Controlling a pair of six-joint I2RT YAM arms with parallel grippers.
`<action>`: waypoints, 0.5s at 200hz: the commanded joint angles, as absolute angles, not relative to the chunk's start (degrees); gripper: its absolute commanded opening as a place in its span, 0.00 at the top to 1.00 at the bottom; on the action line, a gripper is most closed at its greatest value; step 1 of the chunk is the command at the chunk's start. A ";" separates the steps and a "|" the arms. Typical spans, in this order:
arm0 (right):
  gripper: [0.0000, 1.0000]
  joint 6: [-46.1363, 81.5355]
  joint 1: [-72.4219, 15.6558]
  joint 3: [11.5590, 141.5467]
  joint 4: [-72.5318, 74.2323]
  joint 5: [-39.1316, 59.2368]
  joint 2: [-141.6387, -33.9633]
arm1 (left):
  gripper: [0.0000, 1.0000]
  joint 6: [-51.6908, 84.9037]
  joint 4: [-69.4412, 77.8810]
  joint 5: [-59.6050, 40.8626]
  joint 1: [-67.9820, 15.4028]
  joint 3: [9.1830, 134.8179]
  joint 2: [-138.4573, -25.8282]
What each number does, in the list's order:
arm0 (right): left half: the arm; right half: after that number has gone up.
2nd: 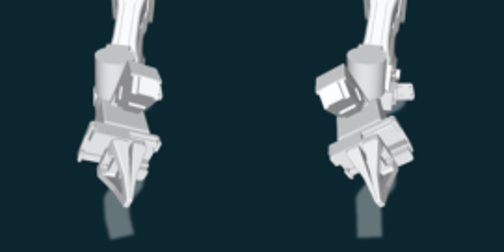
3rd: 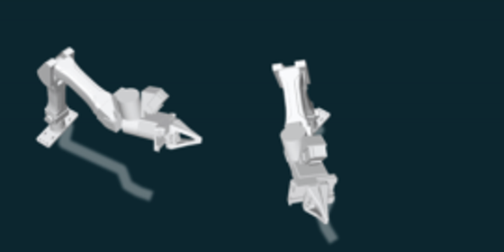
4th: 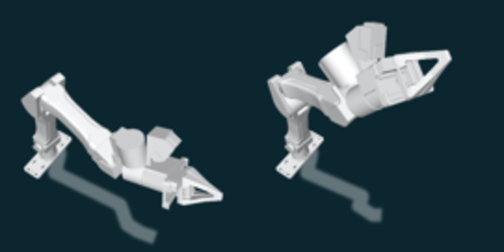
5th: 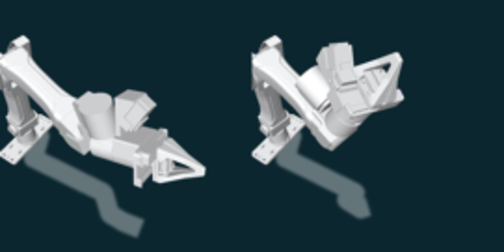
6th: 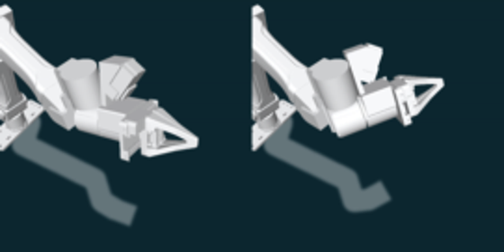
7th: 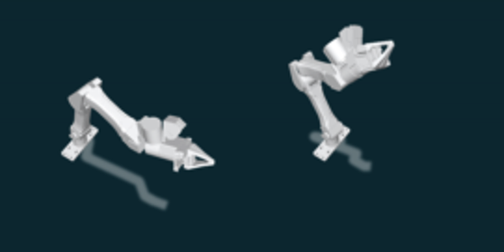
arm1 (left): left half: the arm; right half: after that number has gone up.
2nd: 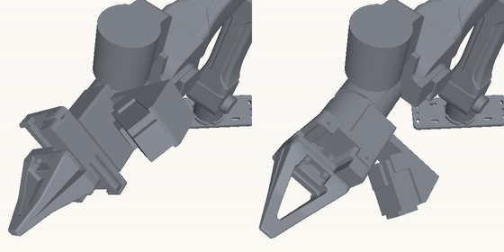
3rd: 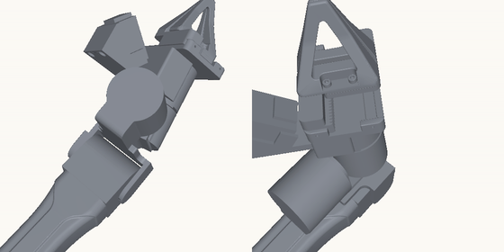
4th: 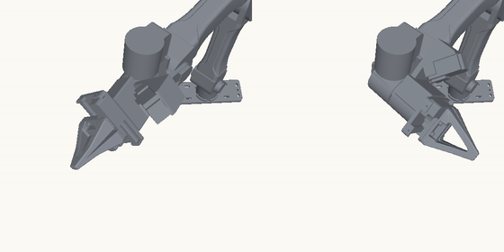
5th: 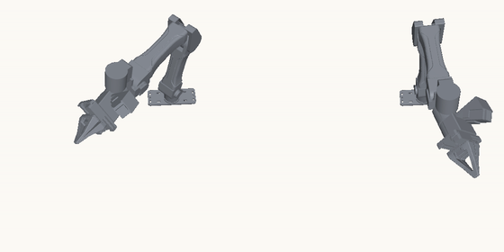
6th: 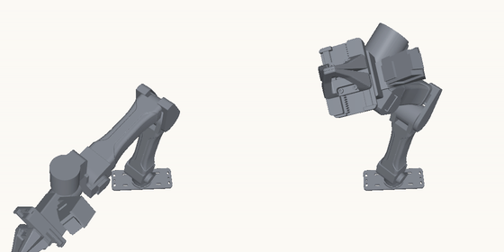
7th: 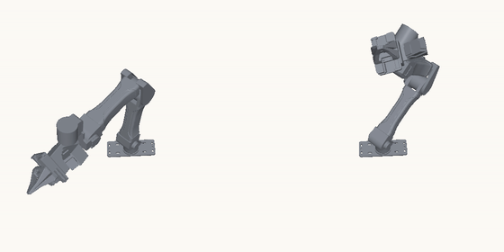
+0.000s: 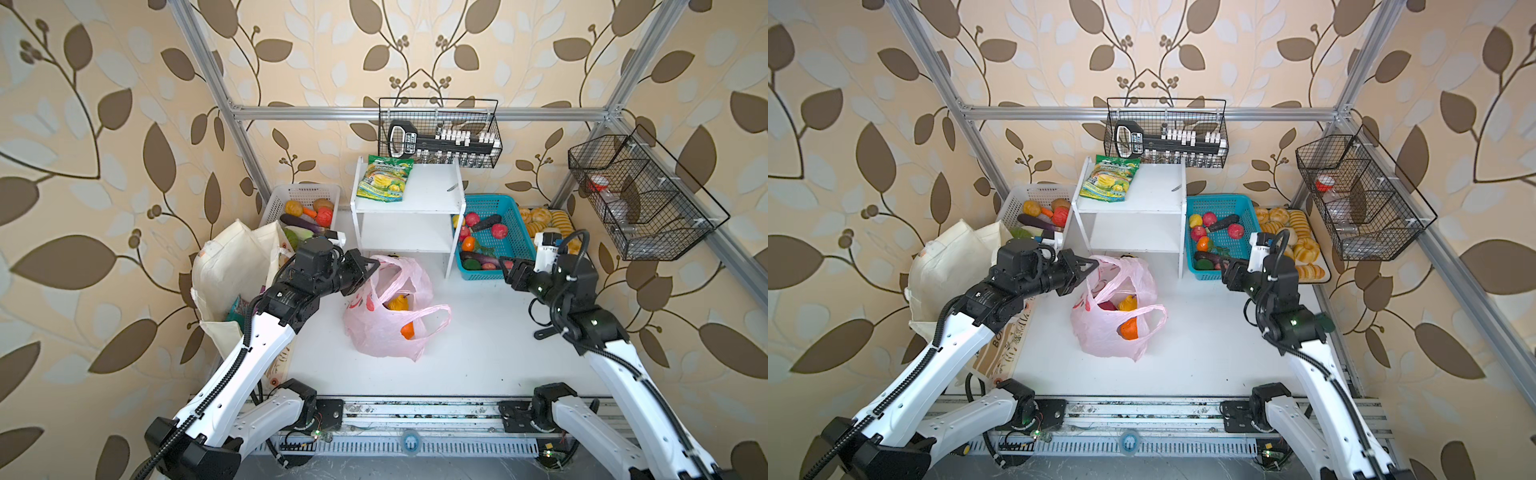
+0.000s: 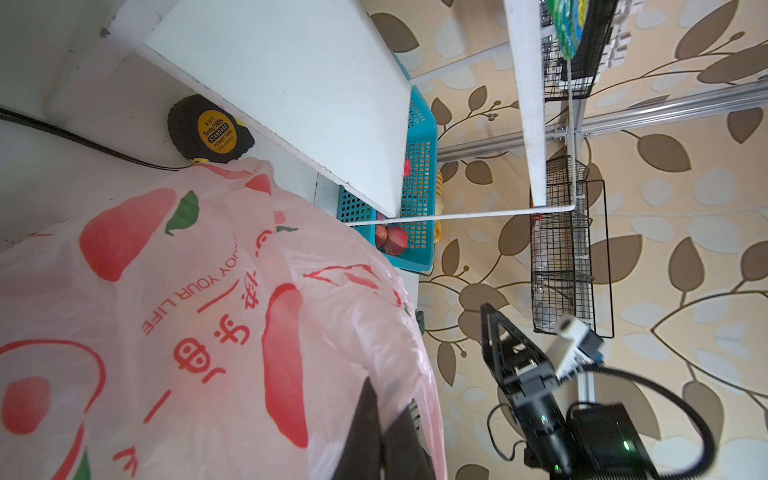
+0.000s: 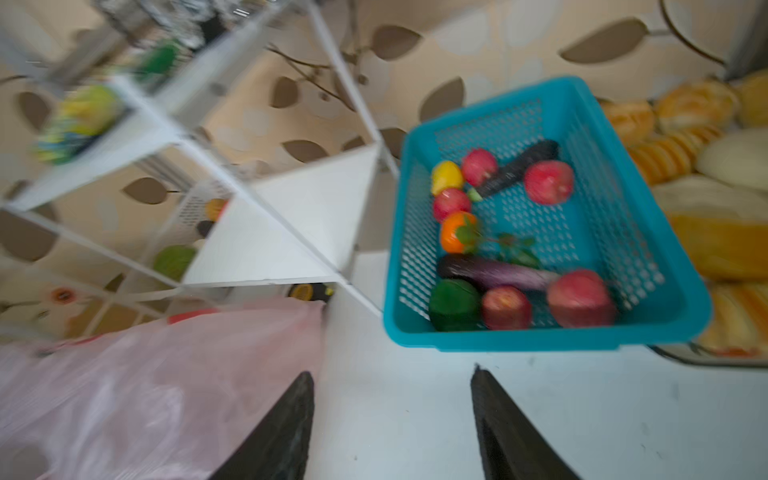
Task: Place the mixed food into the grocery bags and tie them
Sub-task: 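Reach the right gripper into the teal basket and grasp a red apple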
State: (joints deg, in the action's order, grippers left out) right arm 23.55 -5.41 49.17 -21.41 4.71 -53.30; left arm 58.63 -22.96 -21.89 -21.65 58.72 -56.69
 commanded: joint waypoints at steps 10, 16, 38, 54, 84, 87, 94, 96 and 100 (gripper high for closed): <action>0.39 20.89 -3.43 56.67 -32.82 -6.64 -66.88 | 1.00 57.40 -22.90 -21.18 -20.84 59.02 -56.21; 0.40 20.35 -2.95 58.30 -32.78 -7.89 -69.90 | 1.00 57.35 -22.81 -21.31 -20.83 59.03 -56.33; 0.41 19.08 -2.37 64.64 -33.13 -10.85 -81.01 | 1.00 57.39 -22.50 -22.12 -20.83 59.22 -56.76; 0.41 17.68 -2.27 70.62 -36.75 -11.32 -89.56 | 1.00 57.39 -22.53 -22.24 -20.83 59.29 -56.69; 0.40 15.75 -1.85 82.04 -42.41 -13.19 -102.53 | 1.00 57.24 -22.50 -21.89 -20.83 58.89 -56.08; 0.40 15.67 -1.85 82.76 -42.45 -13.27 -103.41 | 1.00 57.20 -22.51 -21.82 -20.83 58.81 -56.01; 0.40 15.35 -1.85 84.15 -42.45 -13.25 -105.16 | 1.00 57.09 -22.62 -21.80 -20.76 58.72 -55.99; 0.40 15.31 -1.80 84.54 -42.45 -13.27 -105.77 | 1.00 57.05 -22.68 -21.84 -20.75 58.78 -55.99; 0.40 15.29 -1.82 85.29 -42.53 -13.73 -106.70 | 1.00 56.89 -22.80 -21.88 -20.74 58.80 -55.99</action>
State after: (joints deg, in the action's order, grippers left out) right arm 17.67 -2.11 80.71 -37.32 -10.57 -102.39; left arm 58.54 -22.94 -21.98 -21.63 58.72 -56.77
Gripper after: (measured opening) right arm 0.598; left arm 0.046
